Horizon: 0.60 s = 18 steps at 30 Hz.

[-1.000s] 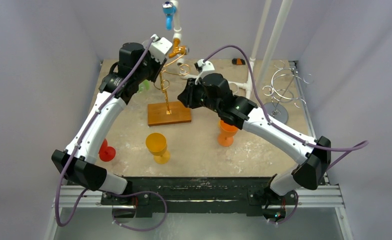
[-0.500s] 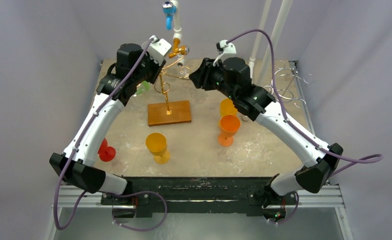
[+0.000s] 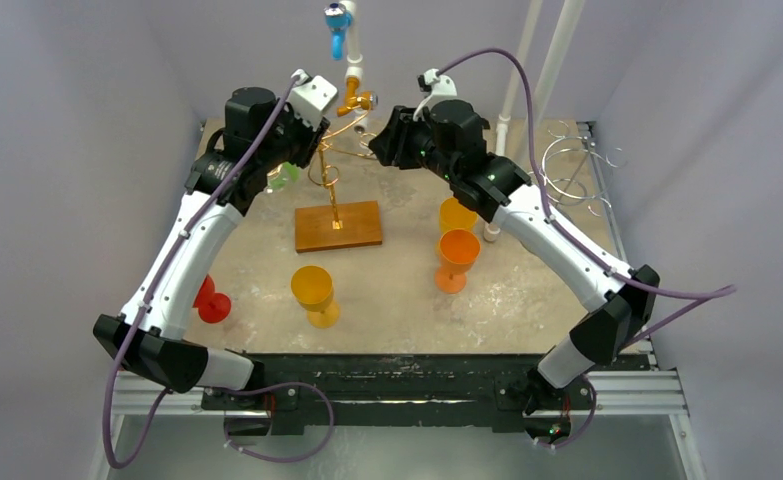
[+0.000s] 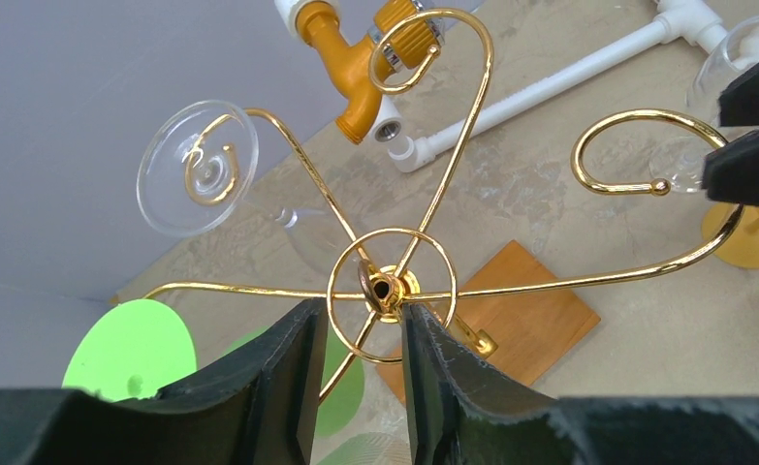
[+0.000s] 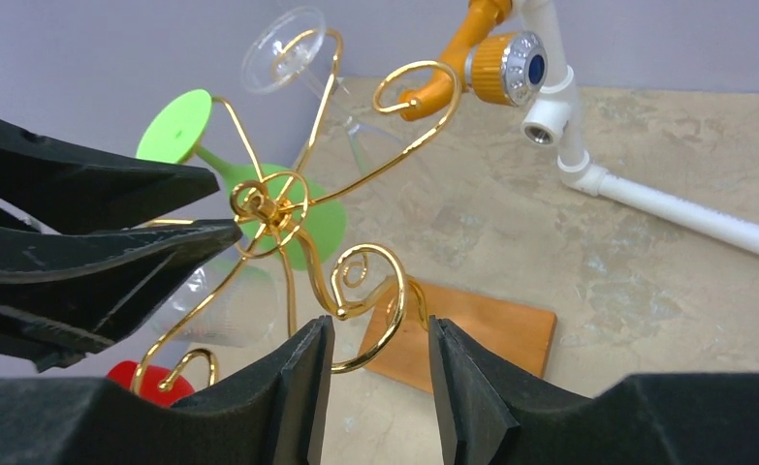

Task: Place the wine glass upside down on the wine glass rack
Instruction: Adjust the wine rack at the center of the board.

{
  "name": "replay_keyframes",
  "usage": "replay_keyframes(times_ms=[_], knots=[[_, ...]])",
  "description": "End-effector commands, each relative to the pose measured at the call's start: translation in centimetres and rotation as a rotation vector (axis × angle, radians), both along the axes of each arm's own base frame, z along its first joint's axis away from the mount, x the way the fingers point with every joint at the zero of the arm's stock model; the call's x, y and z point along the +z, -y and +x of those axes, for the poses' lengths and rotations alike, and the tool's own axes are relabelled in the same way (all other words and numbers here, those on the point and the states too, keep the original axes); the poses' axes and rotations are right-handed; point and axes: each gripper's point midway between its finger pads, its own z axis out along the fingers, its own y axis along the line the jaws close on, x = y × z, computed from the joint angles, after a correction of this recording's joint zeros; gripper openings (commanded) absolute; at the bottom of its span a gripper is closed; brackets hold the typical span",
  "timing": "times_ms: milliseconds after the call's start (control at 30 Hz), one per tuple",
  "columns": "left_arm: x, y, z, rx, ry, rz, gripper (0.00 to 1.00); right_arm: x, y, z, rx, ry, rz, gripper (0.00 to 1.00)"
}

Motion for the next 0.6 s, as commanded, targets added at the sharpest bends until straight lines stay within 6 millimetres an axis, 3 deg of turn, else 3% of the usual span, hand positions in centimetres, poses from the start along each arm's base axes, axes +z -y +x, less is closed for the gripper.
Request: replay_keyframes(times_ms=[0,233,367,567], knots=[[2.2,0.0,-1.1,0.002,0.02,-0.076,0.41,2.4,-0.3,0.1,0.021,0.047,0.036,0.47],[1.5,1.4,-0.7,-0.011,-0.04,-0.159,0.5,1.8,-0.6,0.2,0.03,0.043,0.045,0.36],[0.5,1.6,0.5,0.004,-0.048,-0.156,0.47,1.4,-1.0,-0.1,0.048,0.03,0.056,0.23],[-0.2,1.2,1.5,0.032,-0.037,-0.133,0.4,0.6,-0.9,-0.2,0.042,0.018,0.055,0.13]])
